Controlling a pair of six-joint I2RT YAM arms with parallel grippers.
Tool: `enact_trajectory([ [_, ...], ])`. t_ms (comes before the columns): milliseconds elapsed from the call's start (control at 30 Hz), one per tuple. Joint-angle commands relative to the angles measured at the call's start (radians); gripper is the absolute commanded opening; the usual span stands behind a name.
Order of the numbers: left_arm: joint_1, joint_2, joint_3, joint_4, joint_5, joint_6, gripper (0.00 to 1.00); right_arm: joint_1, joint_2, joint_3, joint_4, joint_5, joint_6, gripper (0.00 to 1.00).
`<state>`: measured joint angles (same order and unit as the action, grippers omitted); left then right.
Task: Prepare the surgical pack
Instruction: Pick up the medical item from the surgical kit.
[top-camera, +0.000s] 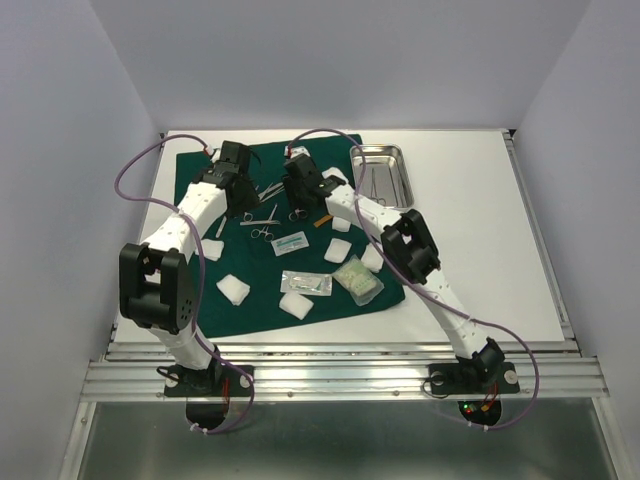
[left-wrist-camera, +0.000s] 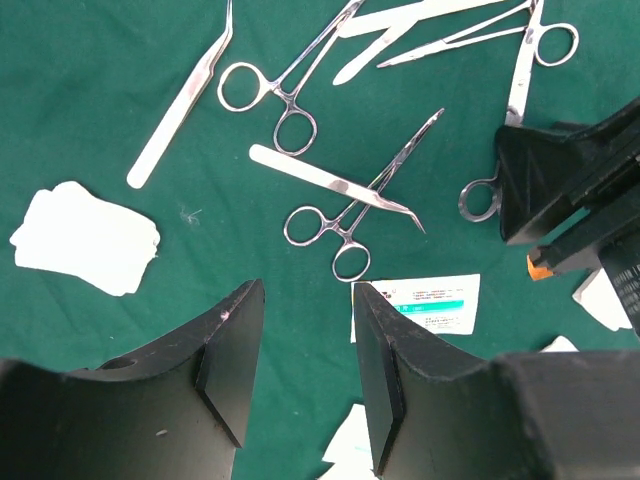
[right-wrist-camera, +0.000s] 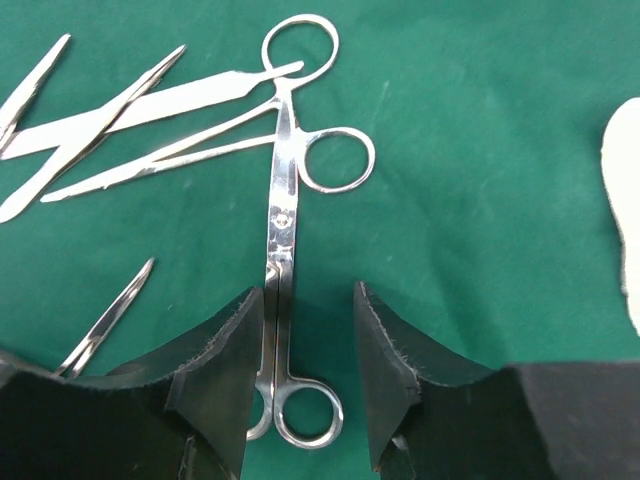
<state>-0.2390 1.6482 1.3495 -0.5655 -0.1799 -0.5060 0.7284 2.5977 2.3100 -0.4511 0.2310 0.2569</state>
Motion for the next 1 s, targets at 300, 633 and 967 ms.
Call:
enact_trajectory([
  [300,0.012,0.019,-0.013,0.038,0.019,0.007,0.52,0.035,-0.007,-0.061,0.049,0.143,-0.074,0.37],
  [633,0.012,0.021,-0.027,0.061,0.048,-0.003,0.52,0.035,-0.111,-0.175,0.061,0.044,-0.016,0.21],
  [967,0.012,0.022,-0.001,0.052,0.033,0.007,0.52,0.035,-0.163,-0.172,0.061,0.07,-0.027,0.07],
])
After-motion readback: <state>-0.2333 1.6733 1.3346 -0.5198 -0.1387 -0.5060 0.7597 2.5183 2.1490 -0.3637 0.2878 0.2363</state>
